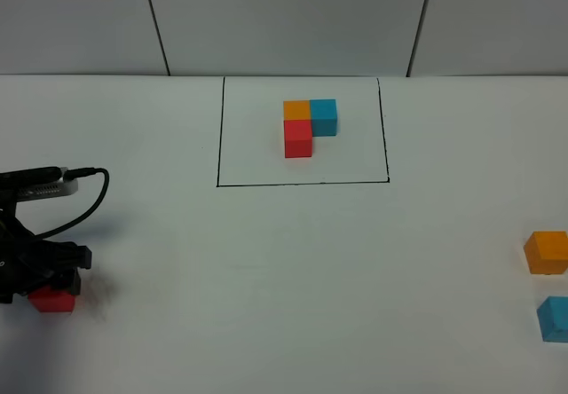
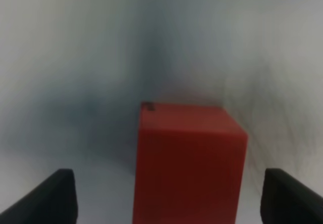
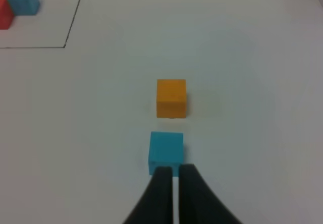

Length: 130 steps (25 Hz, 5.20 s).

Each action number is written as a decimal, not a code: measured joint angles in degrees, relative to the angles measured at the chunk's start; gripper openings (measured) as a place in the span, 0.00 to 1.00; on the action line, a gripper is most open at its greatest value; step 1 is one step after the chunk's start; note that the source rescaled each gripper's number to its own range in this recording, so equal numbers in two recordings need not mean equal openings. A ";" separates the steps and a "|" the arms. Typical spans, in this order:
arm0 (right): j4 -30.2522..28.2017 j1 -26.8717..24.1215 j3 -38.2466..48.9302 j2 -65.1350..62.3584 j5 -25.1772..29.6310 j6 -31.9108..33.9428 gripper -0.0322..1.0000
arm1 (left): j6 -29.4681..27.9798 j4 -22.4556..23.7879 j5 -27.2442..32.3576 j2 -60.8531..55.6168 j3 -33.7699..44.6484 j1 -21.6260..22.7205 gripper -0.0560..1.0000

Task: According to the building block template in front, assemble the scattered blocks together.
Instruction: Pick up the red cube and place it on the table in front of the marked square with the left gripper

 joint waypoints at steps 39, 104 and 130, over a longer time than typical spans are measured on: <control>0.00 0.00 0.00 0.00 0.00 0.04 0.03 | 1.70 0.65 7.74 -2.22 -5.77 -4.21 0.55; 0.00 0.00 0.00 0.00 0.00 -0.02 0.03 | -9.03 -12.04 2.71 14.78 -23.31 -31.28 0.55; 0.00 0.00 0.00 0.00 0.00 0.03 0.03 | 38.65 -5.21 4.75 14.83 -23.31 -30.93 0.55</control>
